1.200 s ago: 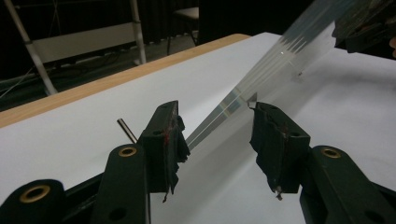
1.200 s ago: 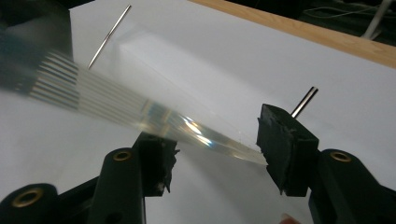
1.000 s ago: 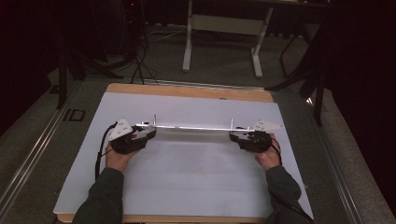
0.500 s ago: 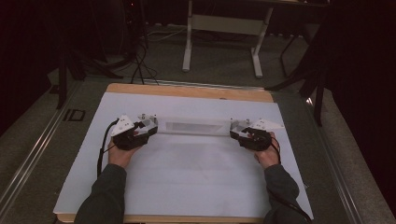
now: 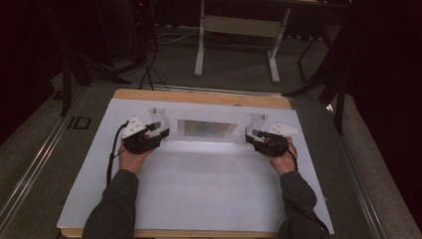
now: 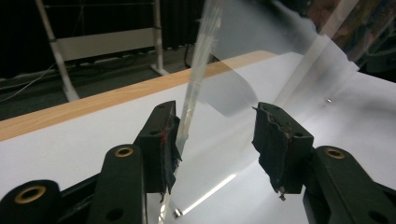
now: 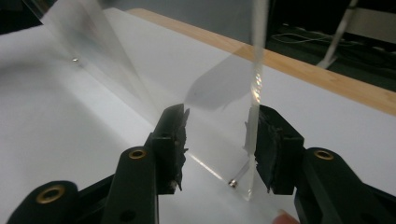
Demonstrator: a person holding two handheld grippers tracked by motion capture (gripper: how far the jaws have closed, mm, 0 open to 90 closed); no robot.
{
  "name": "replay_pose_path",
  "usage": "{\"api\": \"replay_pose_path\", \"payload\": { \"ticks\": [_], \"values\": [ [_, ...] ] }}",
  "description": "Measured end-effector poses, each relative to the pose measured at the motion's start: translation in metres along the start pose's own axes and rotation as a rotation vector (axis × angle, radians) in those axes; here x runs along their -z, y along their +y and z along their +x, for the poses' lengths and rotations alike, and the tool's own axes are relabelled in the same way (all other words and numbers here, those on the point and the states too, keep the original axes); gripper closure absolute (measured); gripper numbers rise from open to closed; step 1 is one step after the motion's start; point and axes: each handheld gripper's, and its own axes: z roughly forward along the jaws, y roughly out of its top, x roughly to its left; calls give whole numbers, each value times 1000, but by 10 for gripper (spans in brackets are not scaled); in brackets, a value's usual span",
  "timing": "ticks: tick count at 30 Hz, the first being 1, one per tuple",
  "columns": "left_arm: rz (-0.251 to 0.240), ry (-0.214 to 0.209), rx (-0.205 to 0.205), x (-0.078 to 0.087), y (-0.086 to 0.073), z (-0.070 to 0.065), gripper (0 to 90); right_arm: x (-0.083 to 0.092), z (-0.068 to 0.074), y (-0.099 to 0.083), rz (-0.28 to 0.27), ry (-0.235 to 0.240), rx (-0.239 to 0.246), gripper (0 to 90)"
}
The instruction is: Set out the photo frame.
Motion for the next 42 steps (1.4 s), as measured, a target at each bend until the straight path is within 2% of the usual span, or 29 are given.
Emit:
{"api": "replay_pose_path", "payload": {
  "ticks": [6, 11, 20, 32, 42],
  "values": [
    [6, 37, 21, -12, 6, 5, 488, -8, -5, 8, 19, -27, 2, 573],
    [19, 71, 39, -23, 11, 10, 480, -16, -11, 13, 21, -39, -34, 572],
    [49, 106, 58, -35, 18, 13, 462, -25, -21, 18, 29, -28, -95, 566],
    [65, 109, 66, -31, 19, 9, 457, -23, -18, 19, 40, -35, -88, 561],
    [63, 106, 56, -16, 14, -6, 457, -10, -7, 14, 44, -34, -64, 562]
  ]
}}
